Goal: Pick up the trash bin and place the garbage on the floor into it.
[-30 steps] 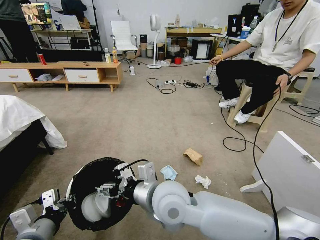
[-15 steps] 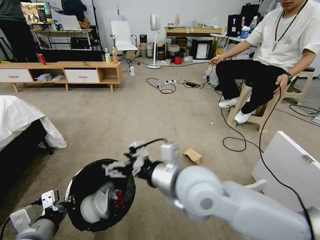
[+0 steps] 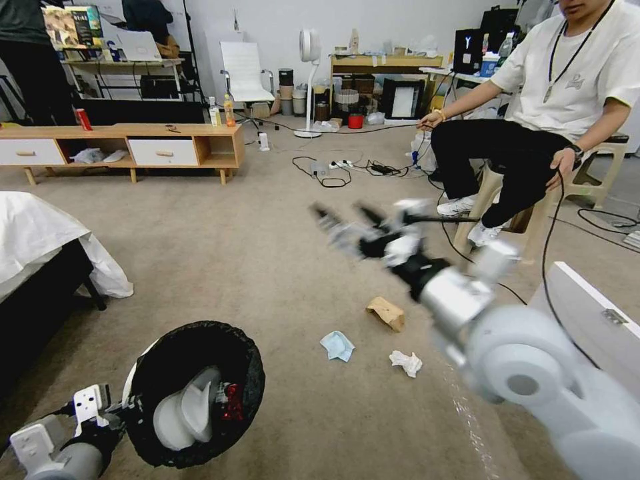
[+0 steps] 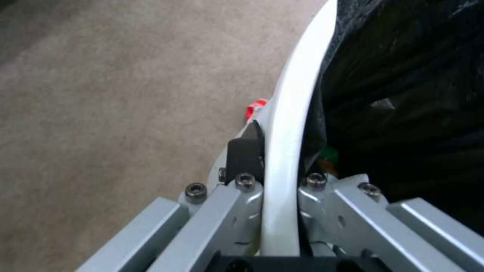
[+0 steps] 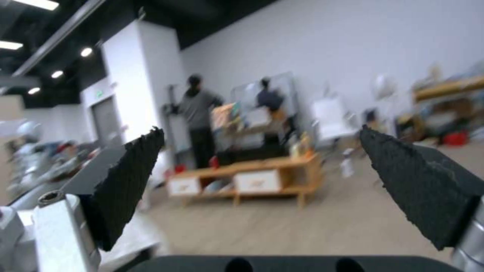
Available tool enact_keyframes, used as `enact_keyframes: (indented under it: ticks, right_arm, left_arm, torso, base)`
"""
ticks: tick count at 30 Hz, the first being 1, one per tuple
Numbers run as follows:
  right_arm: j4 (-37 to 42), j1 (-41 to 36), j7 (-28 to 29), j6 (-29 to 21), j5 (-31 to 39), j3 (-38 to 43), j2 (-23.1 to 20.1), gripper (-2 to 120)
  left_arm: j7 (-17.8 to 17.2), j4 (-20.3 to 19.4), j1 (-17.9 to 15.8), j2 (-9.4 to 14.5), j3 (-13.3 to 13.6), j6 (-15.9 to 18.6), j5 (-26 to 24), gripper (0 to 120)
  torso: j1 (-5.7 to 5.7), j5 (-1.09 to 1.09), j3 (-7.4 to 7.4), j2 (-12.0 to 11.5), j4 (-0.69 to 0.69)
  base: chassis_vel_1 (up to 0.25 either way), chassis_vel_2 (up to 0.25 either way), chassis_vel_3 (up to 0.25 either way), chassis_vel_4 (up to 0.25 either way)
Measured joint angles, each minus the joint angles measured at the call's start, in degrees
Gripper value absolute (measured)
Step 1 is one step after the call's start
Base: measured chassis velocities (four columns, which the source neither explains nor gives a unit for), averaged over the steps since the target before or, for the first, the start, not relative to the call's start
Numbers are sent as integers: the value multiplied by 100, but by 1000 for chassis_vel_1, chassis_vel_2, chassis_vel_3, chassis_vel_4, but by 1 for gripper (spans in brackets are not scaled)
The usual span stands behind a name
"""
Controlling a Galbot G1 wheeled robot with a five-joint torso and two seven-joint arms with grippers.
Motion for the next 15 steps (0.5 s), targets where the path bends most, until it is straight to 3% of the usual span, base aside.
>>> enact_keyframes:
  ticks: [2, 5, 8, 15]
  right_arm:
    - [-91, -352, -204, 329, -265, 473, 81, 98]
    - [-136, -441, -296, 455, -385, 606, 124, 98]
    - [-290, -1000, -721, 930, -1267, 1358, 316, 99]
    - [-306, -1904, -840, 1352, -2511, 1948, 464, 99]
  left_arm:
    - [32, -78, 162, -114, -170, 0, 65, 2]
    - [37, -99, 193, -144, -217, 0, 89, 2]
    - [48, -167, 254, -193, -285, 0, 139, 2]
    - [41, -222, 346, -243, -287, 0, 207, 2]
  torso:
    - [0, -1, 0, 0, 3]
    - [0, 0, 0, 0, 6]
    - [0, -1, 0, 0, 2]
    - [0, -1, 0, -1, 4]
  base:
    - [0, 0, 0, 0]
    - [0, 0, 0, 0]
    - [0, 0, 0, 0]
    - [0, 0, 0, 0]
